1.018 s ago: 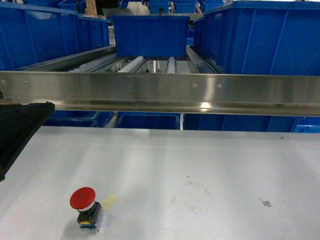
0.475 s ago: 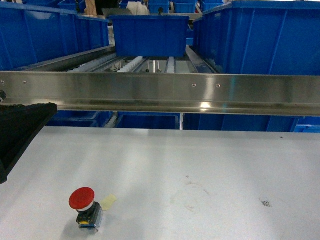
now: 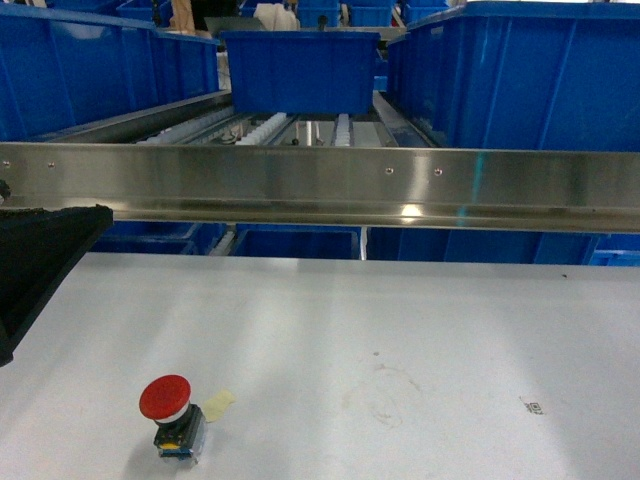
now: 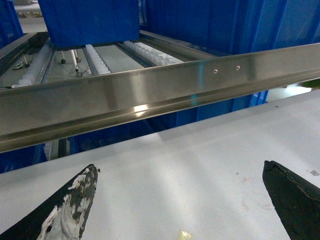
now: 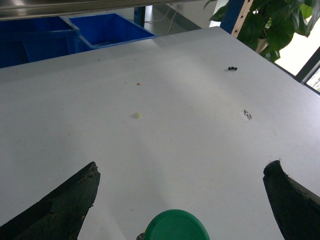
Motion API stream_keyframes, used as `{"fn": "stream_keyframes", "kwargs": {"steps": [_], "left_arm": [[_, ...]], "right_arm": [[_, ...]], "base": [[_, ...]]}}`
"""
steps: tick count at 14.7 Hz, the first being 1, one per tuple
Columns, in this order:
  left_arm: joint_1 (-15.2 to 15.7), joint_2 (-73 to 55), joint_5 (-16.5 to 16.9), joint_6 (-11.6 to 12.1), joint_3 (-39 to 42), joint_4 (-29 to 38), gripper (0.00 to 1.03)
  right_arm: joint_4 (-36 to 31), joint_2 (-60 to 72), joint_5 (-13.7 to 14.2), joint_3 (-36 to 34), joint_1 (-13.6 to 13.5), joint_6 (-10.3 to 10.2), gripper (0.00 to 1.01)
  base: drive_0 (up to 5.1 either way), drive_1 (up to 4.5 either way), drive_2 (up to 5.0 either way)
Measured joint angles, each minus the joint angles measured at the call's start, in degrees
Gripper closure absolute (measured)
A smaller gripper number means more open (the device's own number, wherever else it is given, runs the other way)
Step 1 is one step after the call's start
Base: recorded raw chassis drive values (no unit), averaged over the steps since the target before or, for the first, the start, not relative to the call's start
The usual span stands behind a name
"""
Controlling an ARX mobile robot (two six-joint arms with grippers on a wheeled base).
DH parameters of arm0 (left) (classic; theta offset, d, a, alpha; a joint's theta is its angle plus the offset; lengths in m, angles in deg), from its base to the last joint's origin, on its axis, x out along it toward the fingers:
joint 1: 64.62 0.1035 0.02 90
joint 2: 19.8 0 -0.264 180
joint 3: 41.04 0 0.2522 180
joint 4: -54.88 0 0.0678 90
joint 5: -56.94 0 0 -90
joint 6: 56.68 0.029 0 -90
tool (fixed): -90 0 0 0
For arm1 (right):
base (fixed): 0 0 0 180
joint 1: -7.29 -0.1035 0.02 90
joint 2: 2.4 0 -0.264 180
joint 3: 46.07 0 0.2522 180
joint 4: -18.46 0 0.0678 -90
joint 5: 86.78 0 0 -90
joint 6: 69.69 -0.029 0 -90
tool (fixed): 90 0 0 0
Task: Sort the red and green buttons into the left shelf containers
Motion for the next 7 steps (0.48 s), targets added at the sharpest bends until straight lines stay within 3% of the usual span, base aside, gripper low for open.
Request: {"fn": "stream_keyframes", "kwargs": {"steps": [7], "left_arm": [[0.0, 0.0, 0.0, 0.0, 0.0, 0.0, 0.05]], "right_arm": [[0.1, 7.2, 0.9, 2.2, 1.1, -0.6, 0.03]], "base": [[0.0, 0.0, 0.0]]}}
